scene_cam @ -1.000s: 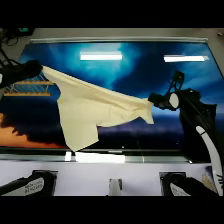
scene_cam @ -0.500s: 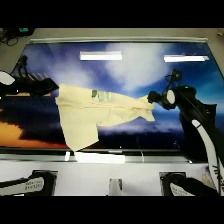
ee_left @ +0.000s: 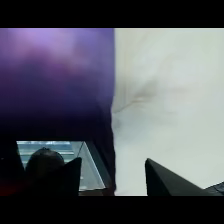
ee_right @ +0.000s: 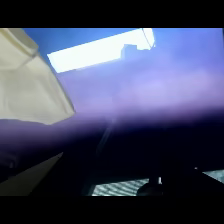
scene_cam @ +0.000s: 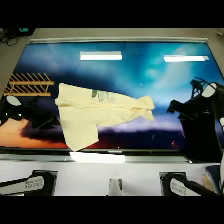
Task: Fold the shirts.
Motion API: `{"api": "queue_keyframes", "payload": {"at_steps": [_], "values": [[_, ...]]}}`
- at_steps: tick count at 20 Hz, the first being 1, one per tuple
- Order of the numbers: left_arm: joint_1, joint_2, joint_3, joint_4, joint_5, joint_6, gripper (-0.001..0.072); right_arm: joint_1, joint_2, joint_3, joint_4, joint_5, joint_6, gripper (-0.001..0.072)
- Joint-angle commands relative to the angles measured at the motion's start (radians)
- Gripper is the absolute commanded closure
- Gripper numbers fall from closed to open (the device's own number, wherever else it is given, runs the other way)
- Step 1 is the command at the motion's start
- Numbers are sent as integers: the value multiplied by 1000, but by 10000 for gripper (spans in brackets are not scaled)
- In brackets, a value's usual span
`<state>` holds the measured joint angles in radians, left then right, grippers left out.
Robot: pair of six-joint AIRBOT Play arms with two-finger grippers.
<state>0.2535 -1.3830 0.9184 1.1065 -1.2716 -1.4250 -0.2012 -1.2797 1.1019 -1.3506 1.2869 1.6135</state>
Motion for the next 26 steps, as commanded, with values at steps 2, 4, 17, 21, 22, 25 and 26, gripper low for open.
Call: {"api": "queue_keyframes", "payload": {"at_steps": [2,4,17,21,22,25,26], "values": [[8,-8,-78,-133,148,3,251,-44,1,1,106,47,-70,128],[8,-27,-78,-163,174,3,251,-45,0,1,109,41,-70,166],[-69,-65,-75,-169,280,1,674,41,-111,-93,171,-7,-129,85],[-69,-50,-56,-168,256,19,675,101,-145,-109,171,-156,-121,85],[-69,-43,-51,-169,249,26,674,98,-151,-109,171,-177,-105,86],[-69,-30,-41,-169,247,30,675,99,-183,-109,229,-175,-105,91],[-69,-29,-39,-169,246,29,675,99,-198,-109,259,-177,-119,113]]}}
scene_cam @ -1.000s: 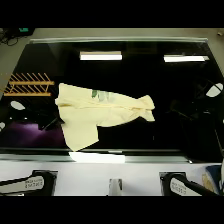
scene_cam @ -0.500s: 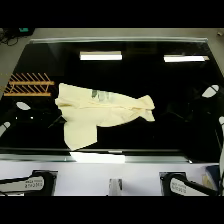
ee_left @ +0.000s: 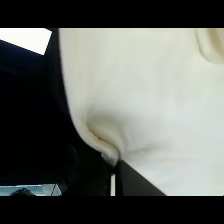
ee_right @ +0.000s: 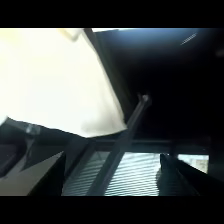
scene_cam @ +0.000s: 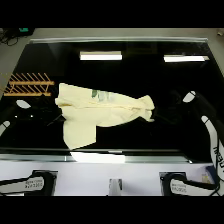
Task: Fold the shirts.
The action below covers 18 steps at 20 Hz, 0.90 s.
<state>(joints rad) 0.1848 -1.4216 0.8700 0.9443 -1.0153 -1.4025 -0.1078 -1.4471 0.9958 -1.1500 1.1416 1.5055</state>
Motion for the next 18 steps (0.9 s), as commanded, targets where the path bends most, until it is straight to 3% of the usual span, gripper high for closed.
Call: {"api": "queue_keyframes", "payload": {"at_steps": [1,6,7,10,14,18], "values": [[0,9,9,-6,-15,7,675,6,-42,-3,81,-36,-14,117],[0,12,10,-6,-55,7,675,6,-89,-3,135,-46,-12,175],[0,16,10,-6,-55,7,675,6,-97,-3,136,-51,0,217],[0,26,10,-6,-63,7,675,6,-104,-3,130,-123,56,492],[0,45,10,-6,-70,20,674,6,-104,-3,124,-182,84,686],[0,62,10,-6,-70,36,675,5,-89,4,112,-159,25,690]]}}
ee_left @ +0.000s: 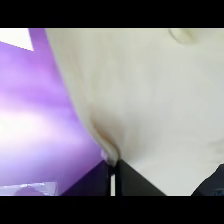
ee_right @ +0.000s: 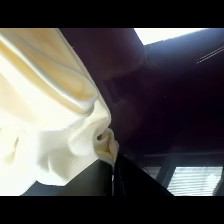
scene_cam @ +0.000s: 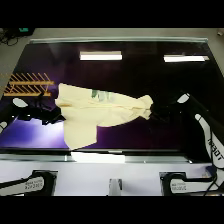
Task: Fold the shirts.
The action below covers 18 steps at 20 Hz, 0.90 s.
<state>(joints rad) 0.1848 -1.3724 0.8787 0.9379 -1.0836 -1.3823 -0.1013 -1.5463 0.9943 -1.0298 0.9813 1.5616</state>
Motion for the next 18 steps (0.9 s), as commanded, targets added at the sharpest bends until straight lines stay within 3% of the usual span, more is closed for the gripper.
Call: {"api": "queue_keyframes", "payload": {"at_steps": [1,5,9,14,18], "values": [[0,30,7,0,-1,42,675,-1,29,19,-23,9,-40,690],[0,159,183,0,-2,90,676,-1,156,166,-124,32,-59,691],[0,330,627,0,36,114,677,-1,375,478,-226,31,-76,690],[-14,472,1193,-1,226,-29,676,-1,684,825,-329,6,8,689],[-19,590,1218,-1,256,-61,677,-1,876,846,-422,-8,68,689]]}}
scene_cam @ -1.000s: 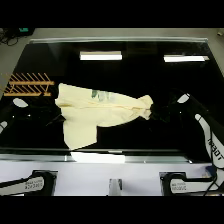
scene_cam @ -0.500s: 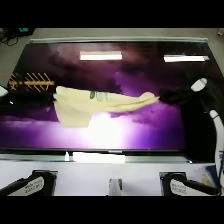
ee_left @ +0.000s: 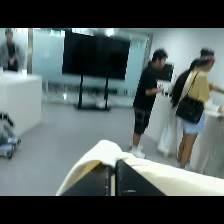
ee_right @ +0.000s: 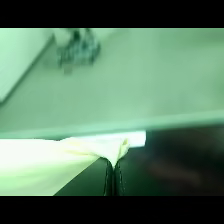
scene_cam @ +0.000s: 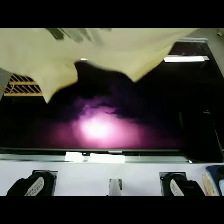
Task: Fold the shirts.
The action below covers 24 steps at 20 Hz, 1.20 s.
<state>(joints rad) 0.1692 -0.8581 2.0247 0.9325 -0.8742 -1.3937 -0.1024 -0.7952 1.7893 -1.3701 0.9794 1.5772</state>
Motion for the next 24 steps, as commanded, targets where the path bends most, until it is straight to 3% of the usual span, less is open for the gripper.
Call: {"api": "queue_keyframes", "payload": {"at_steps": [1,4,9,15,17,19,24], "values": [[-3,89,61,5,36,-74,677,0,146,50,-114,6,71,689],[-3,83,56,5,-33,-78,677,0,155,50,-198,83,116,689],[0,29,56,39,-187,-112,678,0,113,50,-215,218,121,688],[0,-157,-82,165,-549,-104,676,0,-134,49,-222,484,-39,688],[-3,-224,-260,164,-536,-56,676,0,-285,41,-220,568,-39,688],[-3,-307,-423,163,-443,-46,676,0,-457,7,-219,592,-44,687],[-3,-609,-537,42,-285,-30,675,0,-846,-26,-164,408,1,687]]}}
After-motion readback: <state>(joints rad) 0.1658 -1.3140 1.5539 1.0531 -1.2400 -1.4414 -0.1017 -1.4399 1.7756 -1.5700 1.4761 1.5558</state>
